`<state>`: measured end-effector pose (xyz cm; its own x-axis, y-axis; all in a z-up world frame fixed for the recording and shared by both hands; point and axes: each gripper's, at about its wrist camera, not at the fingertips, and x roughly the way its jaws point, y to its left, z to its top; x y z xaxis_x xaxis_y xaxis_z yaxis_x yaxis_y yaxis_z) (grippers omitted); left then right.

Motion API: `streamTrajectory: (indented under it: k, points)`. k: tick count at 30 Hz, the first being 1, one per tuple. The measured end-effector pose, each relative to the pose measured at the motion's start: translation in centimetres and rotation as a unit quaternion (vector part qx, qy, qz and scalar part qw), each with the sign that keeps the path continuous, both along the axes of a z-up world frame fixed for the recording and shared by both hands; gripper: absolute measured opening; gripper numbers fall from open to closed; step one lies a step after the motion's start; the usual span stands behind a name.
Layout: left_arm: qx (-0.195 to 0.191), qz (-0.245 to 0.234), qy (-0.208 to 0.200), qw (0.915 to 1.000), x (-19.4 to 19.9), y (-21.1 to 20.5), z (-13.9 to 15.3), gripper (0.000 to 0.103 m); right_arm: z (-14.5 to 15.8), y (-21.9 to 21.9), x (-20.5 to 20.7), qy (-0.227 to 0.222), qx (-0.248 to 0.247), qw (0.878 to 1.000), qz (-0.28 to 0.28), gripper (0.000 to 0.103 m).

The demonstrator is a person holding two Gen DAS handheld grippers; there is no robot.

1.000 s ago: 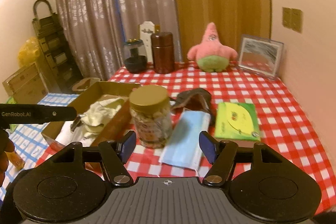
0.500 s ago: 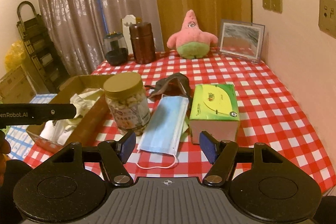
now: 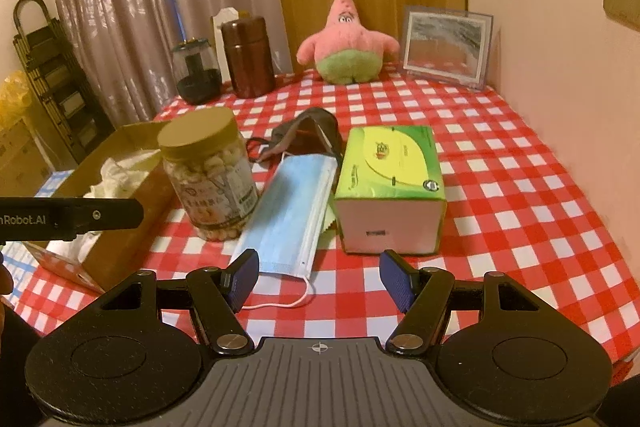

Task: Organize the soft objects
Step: 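Move both open tools back toward the blue mask beside the nut jar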

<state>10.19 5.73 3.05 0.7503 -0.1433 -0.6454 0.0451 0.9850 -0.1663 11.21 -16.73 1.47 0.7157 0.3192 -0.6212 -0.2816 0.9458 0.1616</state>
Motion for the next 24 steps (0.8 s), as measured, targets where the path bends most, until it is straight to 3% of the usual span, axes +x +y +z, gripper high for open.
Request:
streamTrajectory:
  k: [7,20,24]
  points:
    - [0.006,-0.018,0.021,0.9996,2.0,-1.0,-2.6,0.073,-1.8,-0.3,1.7,0.013,-0.008,1.000,-0.007,0.066]
    - [0.014,-0.036,0.045,0.9983,6.0,-3.7,-8.0,0.070,-4.7,-2.3,3.8,0.042,-0.020,0.998,-0.040,0.066]
    - [0.011,-0.040,0.061,0.9972,7.3,-4.4,-9.7,0.058,-5.2,-2.5,4.2,0.049,-0.018,0.998,-0.042,0.066]
